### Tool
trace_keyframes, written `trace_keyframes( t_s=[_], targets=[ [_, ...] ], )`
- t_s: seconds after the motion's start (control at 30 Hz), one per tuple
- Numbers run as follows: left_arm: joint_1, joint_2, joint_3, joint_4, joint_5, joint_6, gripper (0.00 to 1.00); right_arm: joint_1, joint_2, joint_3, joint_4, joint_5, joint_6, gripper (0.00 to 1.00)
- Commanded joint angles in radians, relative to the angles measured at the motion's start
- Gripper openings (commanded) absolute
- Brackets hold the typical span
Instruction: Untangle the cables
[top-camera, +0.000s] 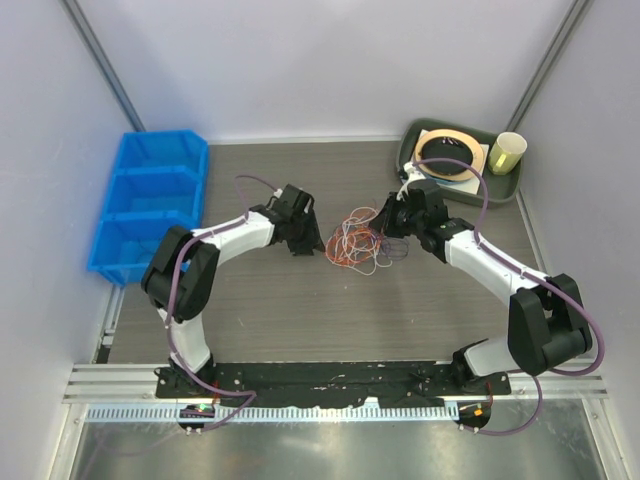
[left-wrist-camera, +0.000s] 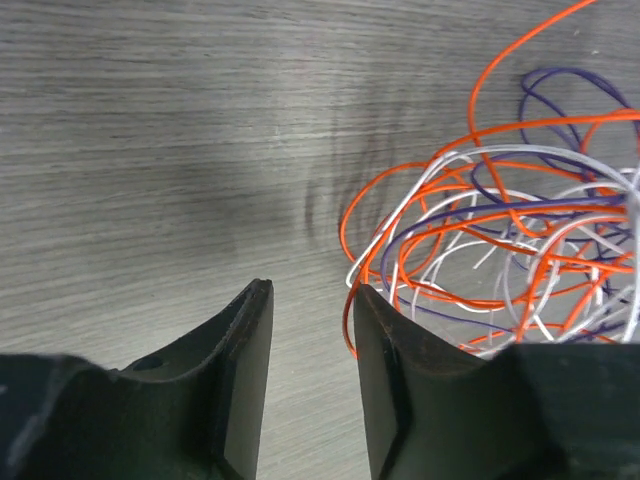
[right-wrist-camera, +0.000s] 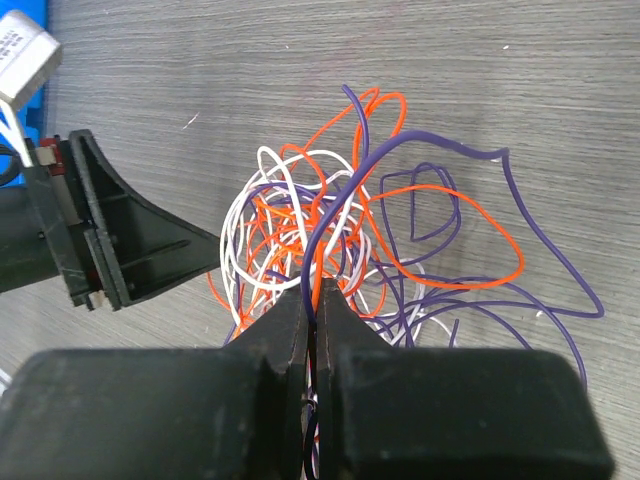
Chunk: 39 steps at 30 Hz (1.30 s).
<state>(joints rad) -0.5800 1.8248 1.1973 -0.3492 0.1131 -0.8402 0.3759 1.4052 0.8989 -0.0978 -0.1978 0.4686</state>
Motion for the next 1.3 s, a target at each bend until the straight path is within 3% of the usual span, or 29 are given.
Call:
trace_keyframes(
  t_s=[0.0, 0.07, 0.13, 0.17, 0.2, 0.3, 0.37, 0.47, 0.53, 0.67, 1.0, 1.13, 1.27],
  targets=[
    [-0.004, 0.027, 0.047, 0.015, 0.017, -0.02, 0.38, 0.004, -0.006, 0.001, 0.038, -0.011, -0.016, 0.01],
    [-0.004, 0.03, 0.051, 0.019, 0.023, -0.016, 0.34, 0.004, -0.008, 0.001, 0.036, -0.002, -0.018, 0.01],
    [-0.004, 0.031, 0.051, 0.026, 0.03, -0.016, 0.24, 0.004, -0.006, 0.003, 0.035, 0.006, -0.019, 0.01],
    [-0.004, 0.031, 0.051, 0.029, 0.028, -0.016, 0.04, 0.004, -0.005, 0.005, 0.032, 0.008, -0.021, 0.01],
    [-0.006, 0.03, 0.051, 0.023, 0.022, -0.014, 0.0, 0.004, -0.005, 0.008, 0.027, 0.014, -0.024, 0.01],
    [-0.003, -0.004, 0.059, -0.042, -0.088, 0.024, 0.0, 0.004, -0.006, 0.026, -0.037, 0.133, -0.048, 0.01],
    [0.003, -0.062, 0.065, -0.13, -0.269, 0.064, 0.0, 0.003, -0.005, 0.06, -0.138, 0.347, -0.051, 0.01],
    [0.069, -0.172, 0.038, -0.198, -0.401, 0.078, 0.0, -0.009, -0.006, 0.087, -0.241, 0.597, -0.041, 0.01],
    [0.178, -0.269, -0.01, -0.211, -0.408, 0.075, 0.0, -0.034, -0.003, 0.092, -0.273, 0.658, -0.018, 0.01],
    [0.374, -0.427, -0.08, -0.217, -0.478, 0.064, 0.0, -0.112, 0.008, 0.077, -0.313, 0.657, 0.015, 0.01],
    [0.555, -0.637, 0.036, -0.352, -0.678, 0.099, 0.0, -0.271, 0.092, 0.068, -0.347, 0.607, 0.033, 0.01],
    [0.683, -0.691, 0.088, -0.364, -0.635, 0.107, 0.0, -0.319, 0.109, 0.063, -0.367, 0.607, 0.042, 0.01],
    [0.704, -0.734, 0.146, -0.341, -0.598, 0.144, 0.0, -0.33, 0.12, 0.075, -0.373, 0.646, 0.033, 0.01]
  ],
)
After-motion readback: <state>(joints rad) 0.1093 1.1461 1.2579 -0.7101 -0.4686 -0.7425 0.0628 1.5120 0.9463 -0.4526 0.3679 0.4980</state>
